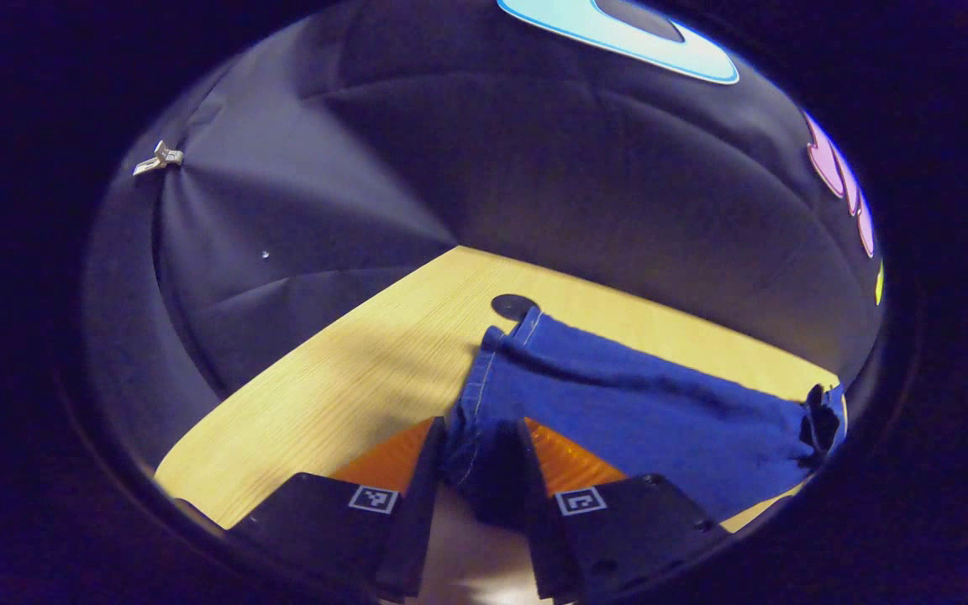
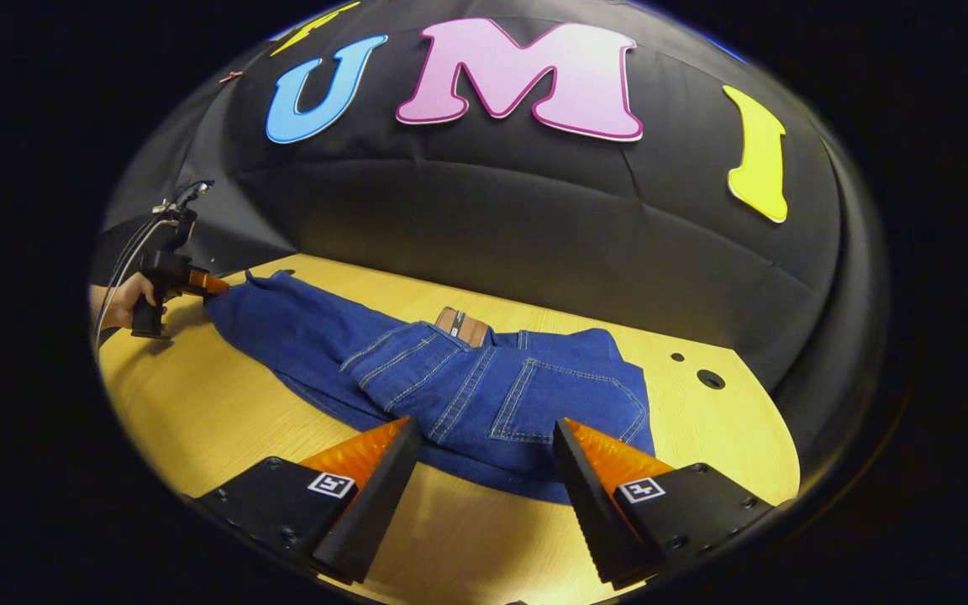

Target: Grasp the waist and the cuffs of the jeans and fold them to make the two legs overlap; first hold the waist and fold one-third of the jeans toward the cuffs, then hold the cuffs and fold the remaining one-third in the same direction to finish folding.

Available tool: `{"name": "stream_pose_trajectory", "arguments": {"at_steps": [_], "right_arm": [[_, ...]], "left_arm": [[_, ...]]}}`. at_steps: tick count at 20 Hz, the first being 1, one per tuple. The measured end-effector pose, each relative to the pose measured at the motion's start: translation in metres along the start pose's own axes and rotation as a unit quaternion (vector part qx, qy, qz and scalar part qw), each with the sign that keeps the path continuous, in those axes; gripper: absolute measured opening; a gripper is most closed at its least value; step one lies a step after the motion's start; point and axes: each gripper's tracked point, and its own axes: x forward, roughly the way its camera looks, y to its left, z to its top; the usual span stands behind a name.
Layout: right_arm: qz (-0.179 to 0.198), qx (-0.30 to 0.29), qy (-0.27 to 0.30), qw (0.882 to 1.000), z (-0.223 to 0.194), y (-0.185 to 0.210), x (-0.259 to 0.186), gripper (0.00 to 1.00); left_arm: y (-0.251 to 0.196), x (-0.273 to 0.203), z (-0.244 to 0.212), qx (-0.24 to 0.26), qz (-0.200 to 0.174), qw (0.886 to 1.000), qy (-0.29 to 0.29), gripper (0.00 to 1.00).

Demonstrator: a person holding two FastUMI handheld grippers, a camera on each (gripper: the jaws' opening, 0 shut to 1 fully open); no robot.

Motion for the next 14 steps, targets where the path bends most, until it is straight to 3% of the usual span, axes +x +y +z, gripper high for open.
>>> {"name": "stream_pose_trajectory", "arguments": {"at_steps": [1,2,3,5,6,8,9,11,14], "right_arm": [[0.000,0.000,0.002,1.000,-0.002,0.001,0.000,0.98],[0.000,0.001,0.005,1.000,-0.004,0.002,0.001,0.98],[0.001,0.004,0.009,1.000,-0.007,0.004,0.001,0.98],[0.003,0.011,0.013,1.000,-0.010,0.010,0.002,0.97],[0.006,0.011,0.015,1.000,-0.011,0.013,0.002,0.97],[0.008,0.006,0.018,1.000,-0.014,0.015,0.001,0.98],[0.008,0.001,0.019,1.000,-0.015,0.015,0.000,0.97],[0.009,-0.001,0.023,1.000,-0.020,0.017,0.001,0.97],[0.008,0.009,0.031,0.999,-0.022,0.016,0.003,0.97]], "left_arm": [[-0.001,0.012,-0.007,0.012,0.002,1.000,0.004,0.57],[-0.001,0.013,-0.009,0.028,0.007,0.999,0.017,0.67],[-0.001,0.013,-0.011,0.044,0.012,0.999,0.020,0.70],[0.000,0.015,-0.011,0.051,0.010,0.998,0.024,0.67],[-0.007,0.013,-0.011,0.027,-0.012,0.999,0.028,0.65],[-0.029,0.012,-0.010,-0.024,-0.065,0.997,0.029,0.35],[-0.044,0.010,-0.011,-0.048,-0.106,0.993,0.036,0.27],[-0.072,0.002,-0.017,-0.090,-0.167,0.980,0.054,0.18],[-0.071,0.000,-0.016,-0.127,-0.172,0.975,0.051,0.08]]}}
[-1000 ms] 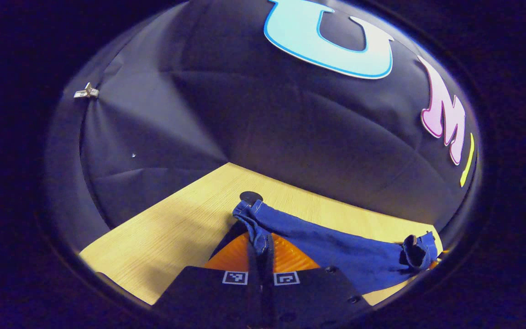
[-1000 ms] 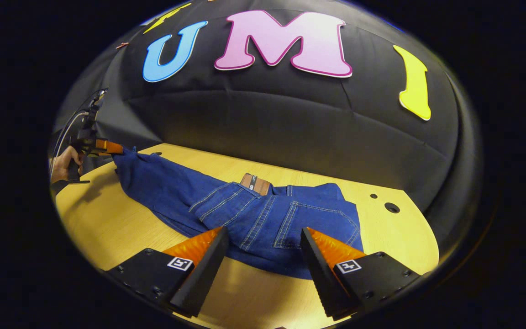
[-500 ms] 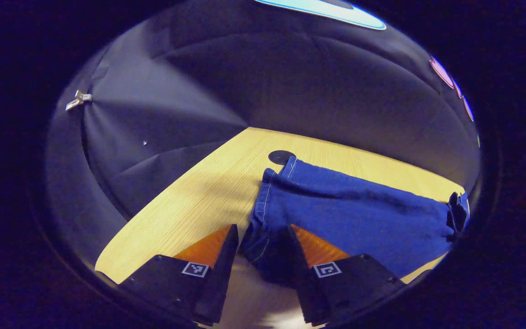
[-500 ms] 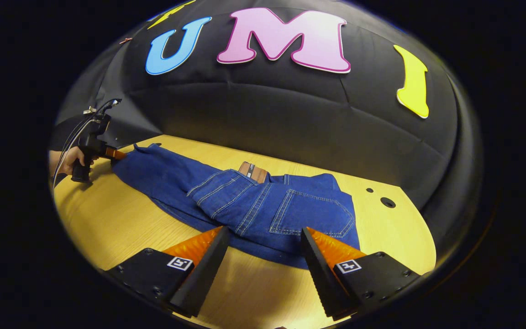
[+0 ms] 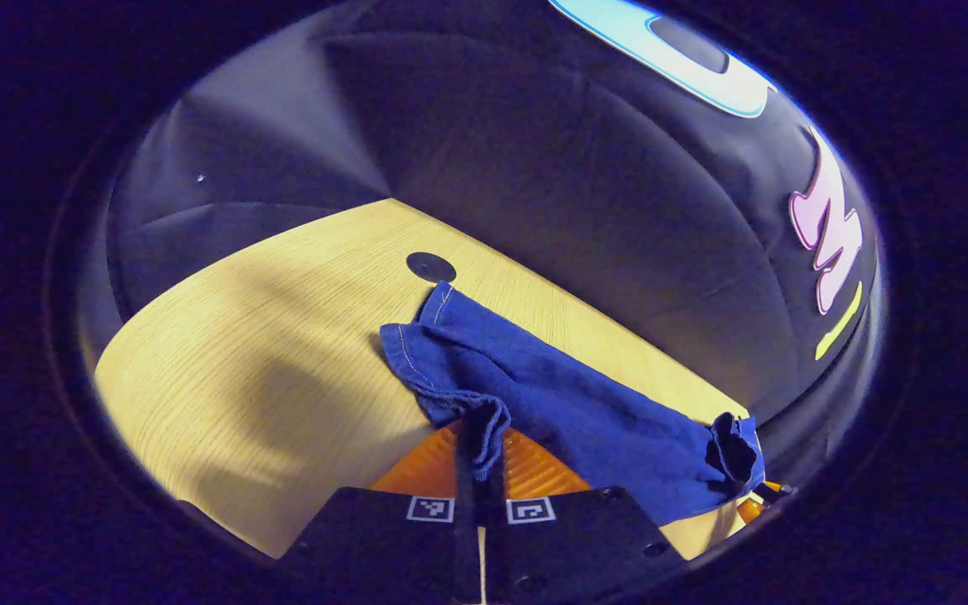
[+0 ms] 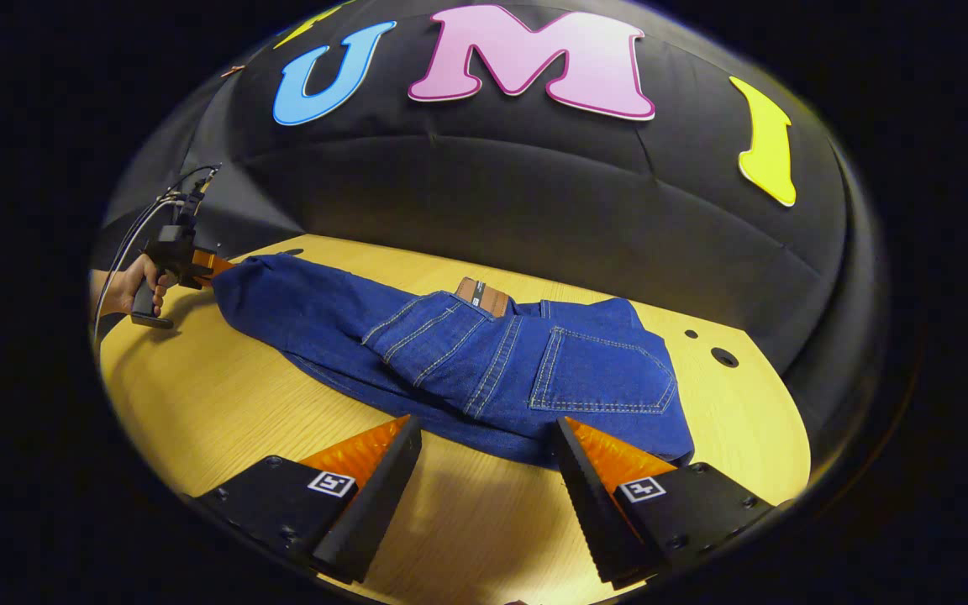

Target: Grasp the waist and the cuffs of the jeans and fold them to make the two legs overlap; first hold the waist and fold one-third of the jeans toward the cuffs, then hold the cuffs and fold the remaining one-third in the same direction to finish folding.

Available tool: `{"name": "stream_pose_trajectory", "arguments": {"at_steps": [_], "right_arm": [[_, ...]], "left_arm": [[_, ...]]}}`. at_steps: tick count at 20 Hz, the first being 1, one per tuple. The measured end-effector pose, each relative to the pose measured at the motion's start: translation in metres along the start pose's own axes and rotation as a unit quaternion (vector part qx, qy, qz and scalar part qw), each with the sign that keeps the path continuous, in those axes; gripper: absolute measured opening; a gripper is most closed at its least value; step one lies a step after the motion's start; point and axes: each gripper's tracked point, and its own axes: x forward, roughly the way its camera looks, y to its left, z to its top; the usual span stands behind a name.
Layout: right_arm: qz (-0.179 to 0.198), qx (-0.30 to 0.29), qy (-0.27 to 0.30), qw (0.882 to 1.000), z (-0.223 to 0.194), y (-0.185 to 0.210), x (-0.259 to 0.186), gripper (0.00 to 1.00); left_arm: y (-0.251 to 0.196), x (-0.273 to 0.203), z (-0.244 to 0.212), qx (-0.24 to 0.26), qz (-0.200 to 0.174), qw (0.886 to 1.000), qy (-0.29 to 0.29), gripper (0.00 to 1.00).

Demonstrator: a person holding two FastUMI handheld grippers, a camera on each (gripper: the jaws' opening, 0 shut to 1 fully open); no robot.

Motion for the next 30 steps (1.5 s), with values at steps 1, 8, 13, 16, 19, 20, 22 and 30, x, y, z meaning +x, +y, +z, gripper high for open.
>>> {"name": "stream_pose_trajectory", "arguments": {"at_steps": [1,8,13,16,19,20,22,30], "right_arm": [[-0.002,0.004,-0.002,1.000,0.003,-0.001,0.000,0.97],[-0.026,0.029,-0.021,0.999,0.025,-0.027,-0.005,0.97],[-0.043,0.049,-0.034,0.997,0.045,-0.051,-0.018,0.97],[-0.056,0.058,-0.042,0.996,0.058,-0.070,-0.028,0.96],[-0.071,0.063,-0.052,0.994,0.071,-0.093,-0.043,0.96],[-0.079,0.064,-0.054,0.993,0.075,-0.105,-0.050,0.96],[-0.092,0.065,-0.056,0.992,0.079,-0.123,-0.064,0.96],[-0.147,0.081,-0.066,0.984,0.072,-0.189,-0.129,0.97]], "left_arm": [[-0.001,-0.001,0.001,-0.015,-0.005,1.000,-0.002,0.07],[-0.065,-0.025,0.034,-0.025,-0.086,0.995,-0.054,0.06],[-0.165,-0.049,0.041,0.016,-0.120,0.991,-0.058,0.06],[-0.223,-0.066,0.045,0.027,-0.140,0.988,-0.055,0.06],[-0.284,-0.086,0.044,0.046,-0.154,0.986,-0.053,0.06],[-0.317,-0.091,0.036,0.051,-0.163,0.984,-0.044,0.06],[-0.363,-0.097,0.019,0.060,-0.181,0.981,-0.030,0.06],[-0.508,-0.061,-0.102,0.115,-0.234,0.963,0.063,0.06]]}}
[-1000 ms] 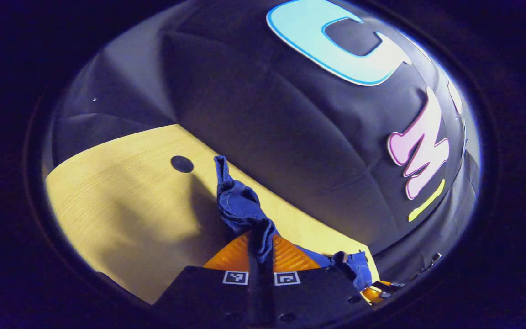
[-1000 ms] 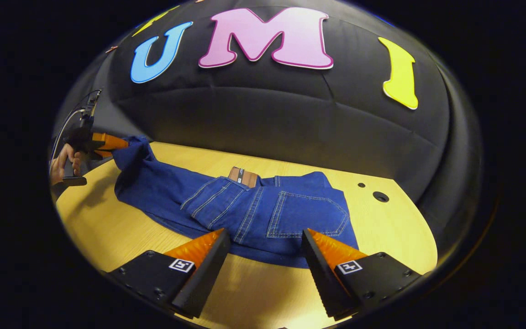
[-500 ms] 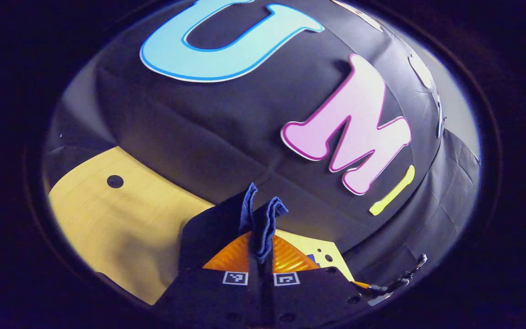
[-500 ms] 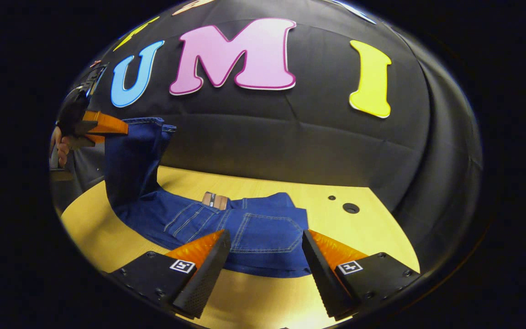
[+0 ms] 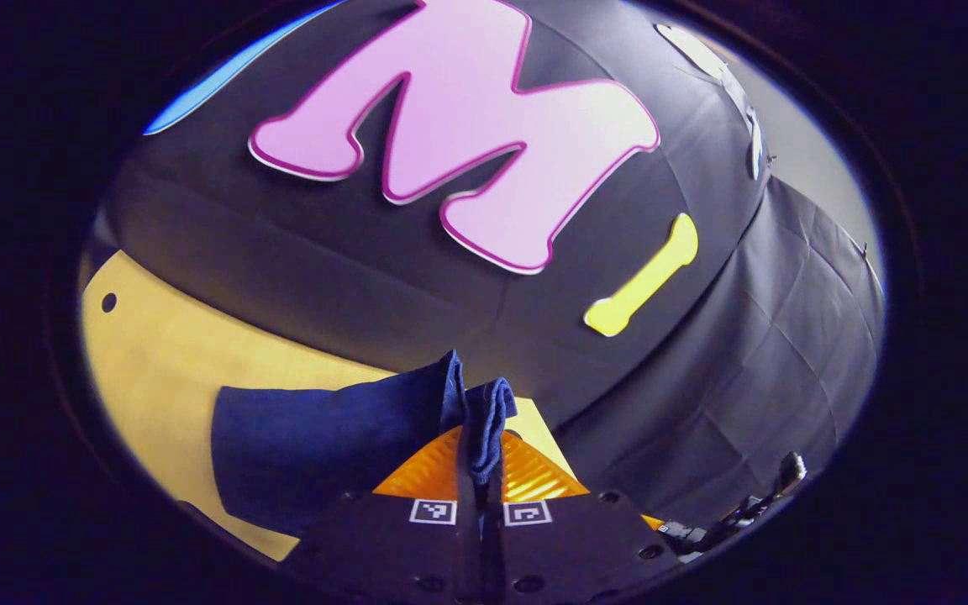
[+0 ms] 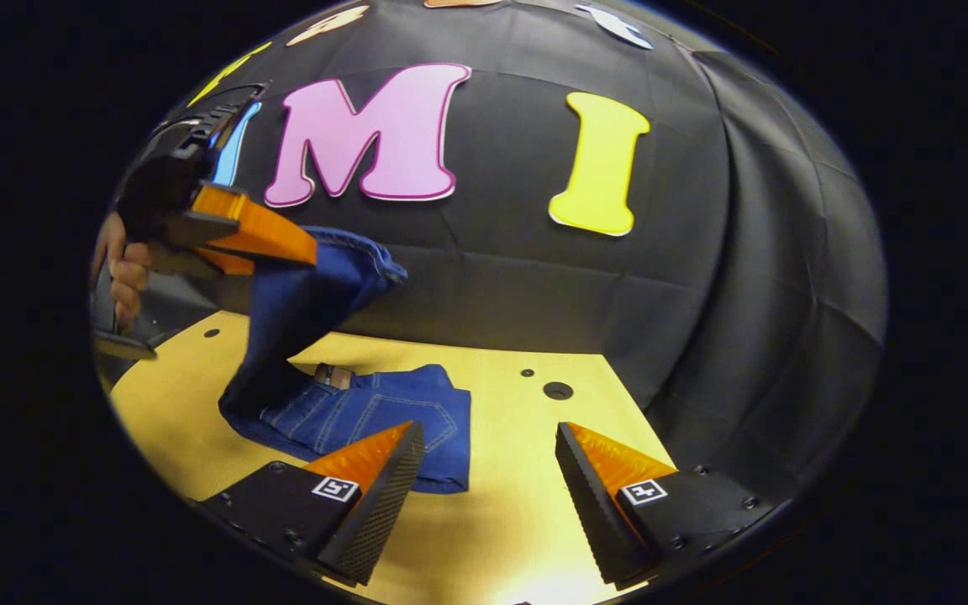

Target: Grasp the waist and the cuffs of the jeans and fold them to make the two legs overlap; first hold the waist and fold one-third of the jeans toward the cuffs, then hold the cuffs and fold the remaining one-third in the same direction to finish folding.

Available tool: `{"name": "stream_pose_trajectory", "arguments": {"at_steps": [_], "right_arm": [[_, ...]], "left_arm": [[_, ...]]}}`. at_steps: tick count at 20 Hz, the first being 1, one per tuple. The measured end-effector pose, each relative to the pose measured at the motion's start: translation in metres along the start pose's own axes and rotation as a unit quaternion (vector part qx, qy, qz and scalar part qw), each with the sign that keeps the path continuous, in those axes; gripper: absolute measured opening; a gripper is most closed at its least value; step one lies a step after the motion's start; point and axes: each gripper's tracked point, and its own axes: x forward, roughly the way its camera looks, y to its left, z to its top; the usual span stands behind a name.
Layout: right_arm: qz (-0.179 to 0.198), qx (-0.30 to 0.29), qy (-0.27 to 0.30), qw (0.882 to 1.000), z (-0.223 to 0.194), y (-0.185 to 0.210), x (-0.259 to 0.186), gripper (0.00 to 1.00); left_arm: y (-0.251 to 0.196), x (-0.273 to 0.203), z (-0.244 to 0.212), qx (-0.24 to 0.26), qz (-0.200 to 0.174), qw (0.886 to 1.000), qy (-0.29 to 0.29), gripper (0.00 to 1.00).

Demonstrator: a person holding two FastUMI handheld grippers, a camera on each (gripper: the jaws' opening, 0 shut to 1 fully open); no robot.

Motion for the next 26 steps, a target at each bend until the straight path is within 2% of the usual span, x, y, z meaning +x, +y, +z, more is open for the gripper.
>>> {"name": "stream_pose_trajectory", "arguments": {"at_steps": [1,3,5,6,8,9,10,11,13,17,18,20,21,22,24,26], "right_arm": [[-0.008,0.010,0.003,1.000,-0.003,-0.010,-0.007,0.96],[-0.021,0.020,0.004,1.000,-0.007,-0.025,-0.017,0.96],[-0.030,0.026,0.011,0.999,-0.014,-0.037,-0.026,0.96],[-0.034,0.030,0.015,0.999,-0.015,-0.040,-0.030,0.96],[-0.042,0.034,0.018,0.998,-0.016,-0.047,-0.038,0.96],[-0.045,0.037,0.015,0.998,-0.014,-0.050,-0.043,0.96],[-0.047,0.041,0.014,0.998,-0.011,-0.052,-0.046,0.96],[-0.049,0.045,0.009,0.998,-0.006,-0.052,-0.051,0.96],[-0.048,0.048,-0.001,0.998,0.007,-0.047,-0.059,0.96],[-0.036,0.037,-0.036,0.998,0.056,-0.022,-0.087,0.96],[-0.030,0.035,-0.050,0.998,0.073,-0.011,-0.099,0.96],[-0.022,0.033,-0.072,0.997,0.101,0.010,-0.121,0.96],[-0.019,0.034,-0.082,0.996,0.113,0.019,-0.132,0.96],[-0.016,0.037,-0.091,0.995,0.123,0.029,-0.141,0.96],[-0.005,0.045,-0.109,0.993,0.143,0.050,-0.163,0.96],[0.007,0.032,-0.130,0.991,0.163,0.077,-0.194,0.96]], "left_arm": [[-0.004,0.014,-0.017,0.000,-0.004,1.000,0.015,0.06],[0.000,0.029,-0.041,0.002,0.017,0.999,0.048,0.07],[-0.001,0.041,-0.058,0.019,0.032,0.997,0.073,0.14],[-0.006,0.042,-0.062,0.026,0.027,0.996,0.078,0.21],[-0.009,0.040,-0.065,0.042,0.023,0.996,0.068,0.48],[-0.014,0.040,-0.064,0.056,0.025,0.996,0.061,0.56],[-0.015,0.034,-0.056,0.072,0.028,0.996,0.050,0.77],[-0.014,0.025,-0.046,0.088,0.034,0.995,0.038,0.82],[-0.017,-0.003,-0.023,0.111,0.041,0.993,0.004,0.84],[-0.017,-0.099,0.029,0.159,0.057,0.983,-0.075,0.86],[-0.015,-0.124,0.038,0.172,0.067,0.979,-0.091,0.86],[0.001,-0.182,0.058,0.190,0.111,0.967,-0.129,0.91],[0.011,-0.218,0.064,0.193,0.138,0.961,-0.144,1.00],[0.012,-0.241,0.068,0.192,0.138,0.959,-0.155,0.97],[0.010,-0.286,0.070,0.173,0.138,0.959,-0.175,0.96],[0.020,-0.348,0.077,0.152,0.153,0.954,-0.207,0.96]]}}
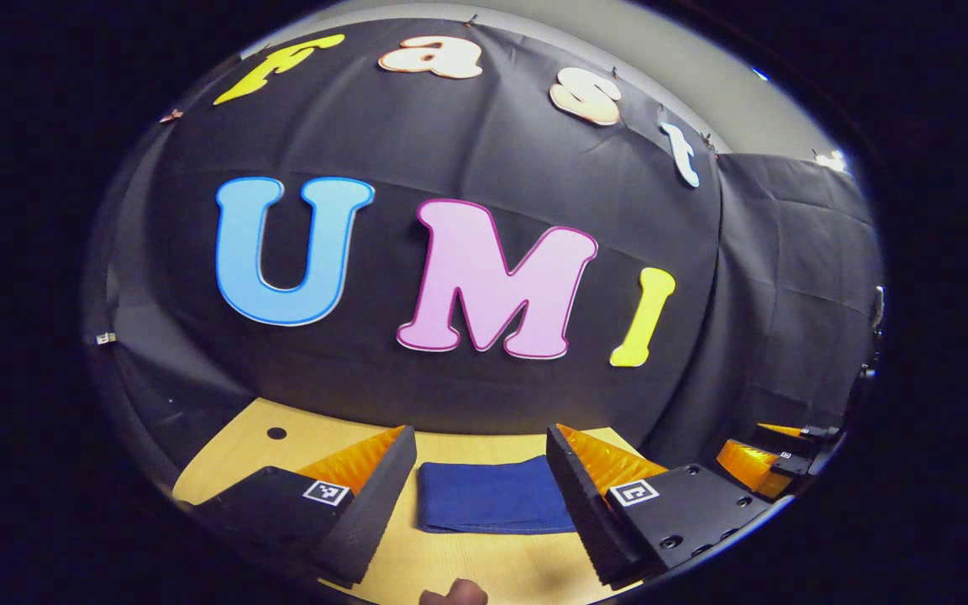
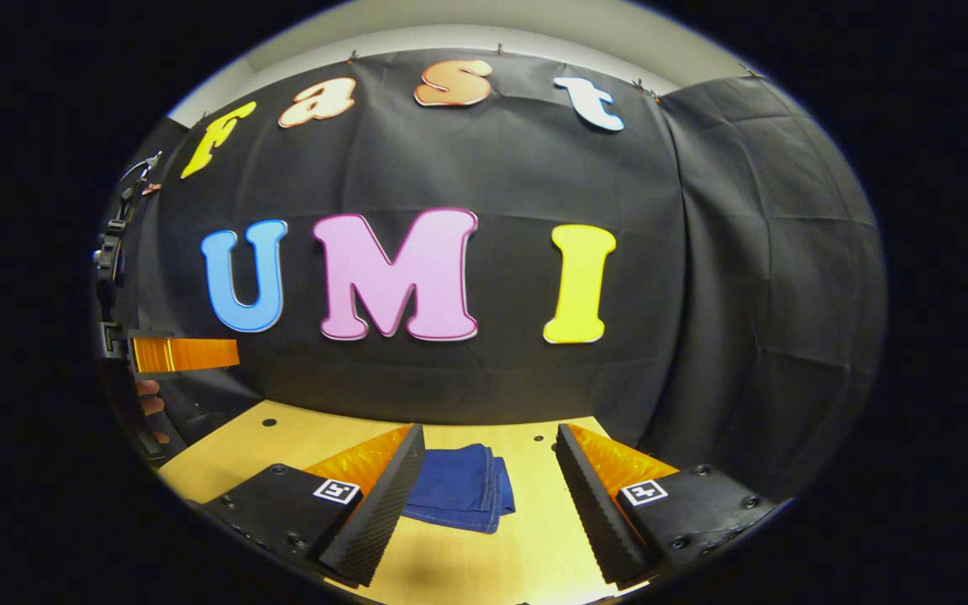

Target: Grasp the waist and the cuffs of the jeans and fold them to make the two legs overlap; first hold the waist and fold one-third of the jeans toward the cuffs, then hold the cuffs and fold the remaining one-third in the same direction to finish folding.

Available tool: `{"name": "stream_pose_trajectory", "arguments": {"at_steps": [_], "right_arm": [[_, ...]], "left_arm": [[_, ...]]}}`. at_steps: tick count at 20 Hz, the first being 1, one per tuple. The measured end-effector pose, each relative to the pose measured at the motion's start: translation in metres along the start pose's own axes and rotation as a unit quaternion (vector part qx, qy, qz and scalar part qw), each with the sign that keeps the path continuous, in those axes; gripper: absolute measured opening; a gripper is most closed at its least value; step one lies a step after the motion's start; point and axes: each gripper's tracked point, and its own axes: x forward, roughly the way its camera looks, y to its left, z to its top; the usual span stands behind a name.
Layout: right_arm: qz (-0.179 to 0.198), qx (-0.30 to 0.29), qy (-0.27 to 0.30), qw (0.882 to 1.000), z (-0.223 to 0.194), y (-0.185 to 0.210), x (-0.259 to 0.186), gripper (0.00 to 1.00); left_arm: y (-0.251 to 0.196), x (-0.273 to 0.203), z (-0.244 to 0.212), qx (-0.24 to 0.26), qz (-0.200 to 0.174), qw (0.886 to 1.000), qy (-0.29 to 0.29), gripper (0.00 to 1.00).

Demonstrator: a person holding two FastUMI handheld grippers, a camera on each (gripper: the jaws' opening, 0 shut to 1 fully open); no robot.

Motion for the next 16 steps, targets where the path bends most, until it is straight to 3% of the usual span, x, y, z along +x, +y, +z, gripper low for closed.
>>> {"name": "stream_pose_trajectory", "arguments": {"at_steps": [4,6,7,11,16], "right_arm": [[0.014,-0.006,-0.025,1.000,0.017,0.042,-0.050,0.96],[0.017,0.000,-0.022,1.000,0.009,0.050,-0.066,0.99],[0.016,0.000,-0.023,1.000,0.009,0.052,-0.075,0.96],[0.013,0.000,-0.025,1.000,0.006,0.055,-0.100,0.96],[0.013,0.007,-0.019,1.000,0.002,0.053,-0.119,0.99]], "left_arm": [[0.053,-0.075,0.017,0.012,0.033,0.999,-0.033,0.96],[0.071,-0.106,0.022,0.024,0.051,0.997,-0.044,0.96],[0.079,-0.118,0.024,0.032,0.061,0.997,-0.046,0.96],[0.078,-0.151,0.019,0.049,0.068,0.995,-0.049,0.96],[0.067,-0.162,0.000,0.014,0.063,0.997,-0.038,0.96]]}}
